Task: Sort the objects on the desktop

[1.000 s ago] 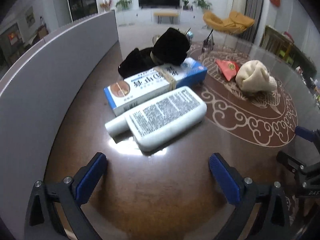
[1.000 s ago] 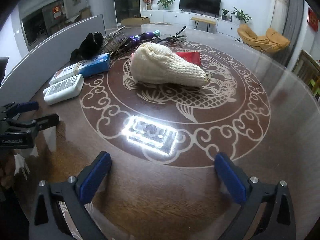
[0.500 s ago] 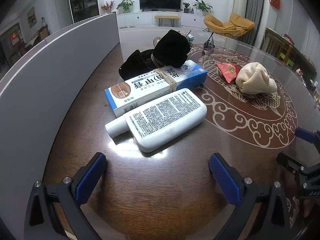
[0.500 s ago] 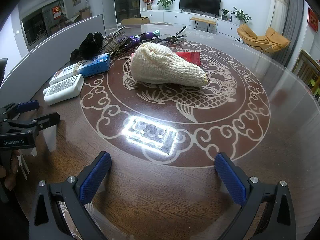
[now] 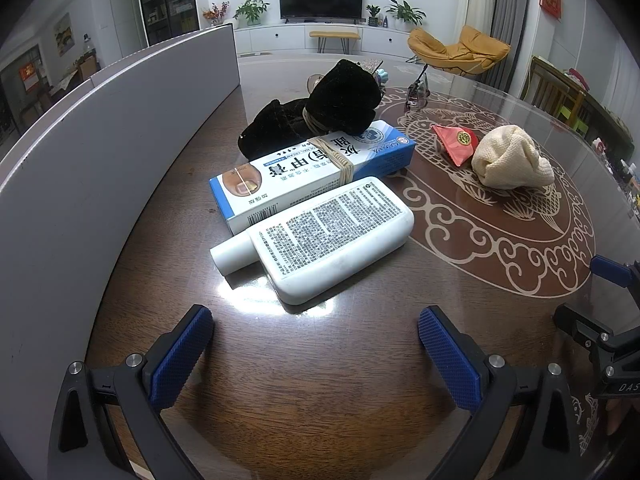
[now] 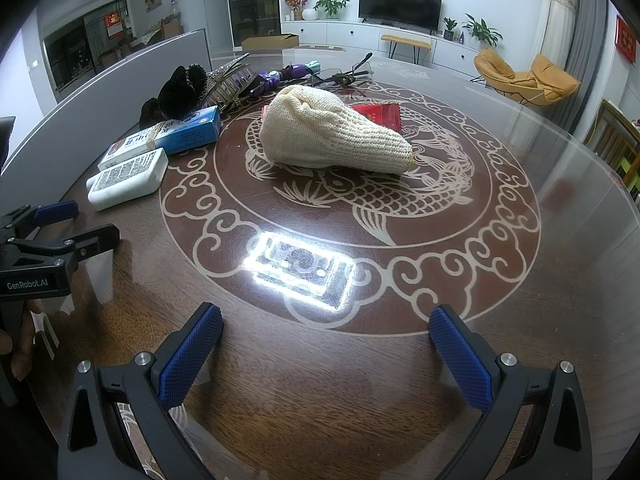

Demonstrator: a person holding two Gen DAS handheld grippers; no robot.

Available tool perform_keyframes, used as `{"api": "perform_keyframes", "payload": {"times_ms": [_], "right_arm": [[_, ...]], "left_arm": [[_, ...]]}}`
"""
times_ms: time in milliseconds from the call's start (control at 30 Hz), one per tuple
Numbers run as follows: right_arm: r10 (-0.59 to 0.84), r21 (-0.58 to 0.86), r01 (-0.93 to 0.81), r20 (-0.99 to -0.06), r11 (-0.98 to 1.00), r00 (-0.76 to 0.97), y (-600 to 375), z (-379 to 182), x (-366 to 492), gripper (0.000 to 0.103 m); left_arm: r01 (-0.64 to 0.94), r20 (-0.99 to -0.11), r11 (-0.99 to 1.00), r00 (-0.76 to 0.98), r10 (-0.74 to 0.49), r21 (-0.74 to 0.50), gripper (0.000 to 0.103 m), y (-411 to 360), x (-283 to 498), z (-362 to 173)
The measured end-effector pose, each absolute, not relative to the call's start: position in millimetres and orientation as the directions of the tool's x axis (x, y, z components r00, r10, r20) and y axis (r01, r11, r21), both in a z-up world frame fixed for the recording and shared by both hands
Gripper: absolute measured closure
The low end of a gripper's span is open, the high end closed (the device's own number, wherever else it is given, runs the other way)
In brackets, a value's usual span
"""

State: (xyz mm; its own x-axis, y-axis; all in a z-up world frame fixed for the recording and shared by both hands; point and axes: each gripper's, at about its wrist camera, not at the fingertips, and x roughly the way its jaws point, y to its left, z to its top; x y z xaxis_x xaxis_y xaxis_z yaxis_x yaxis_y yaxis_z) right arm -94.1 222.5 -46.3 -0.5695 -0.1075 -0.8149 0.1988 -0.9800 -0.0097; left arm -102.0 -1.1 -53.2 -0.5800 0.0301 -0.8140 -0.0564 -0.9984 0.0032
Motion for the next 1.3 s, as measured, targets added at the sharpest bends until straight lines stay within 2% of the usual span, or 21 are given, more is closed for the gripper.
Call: {"api": "perform_keyframes", "payload": {"times_ms": [1300], "right_arm": [[-0.107,-0.010,0.199,-0.814,-0.980,-0.570,222,-47,-94,0.000]], "left_arm": [[-0.018,-0.810,-1.000,-0.586,0.010,0.000,0.000,-4,-121,-52]]}}
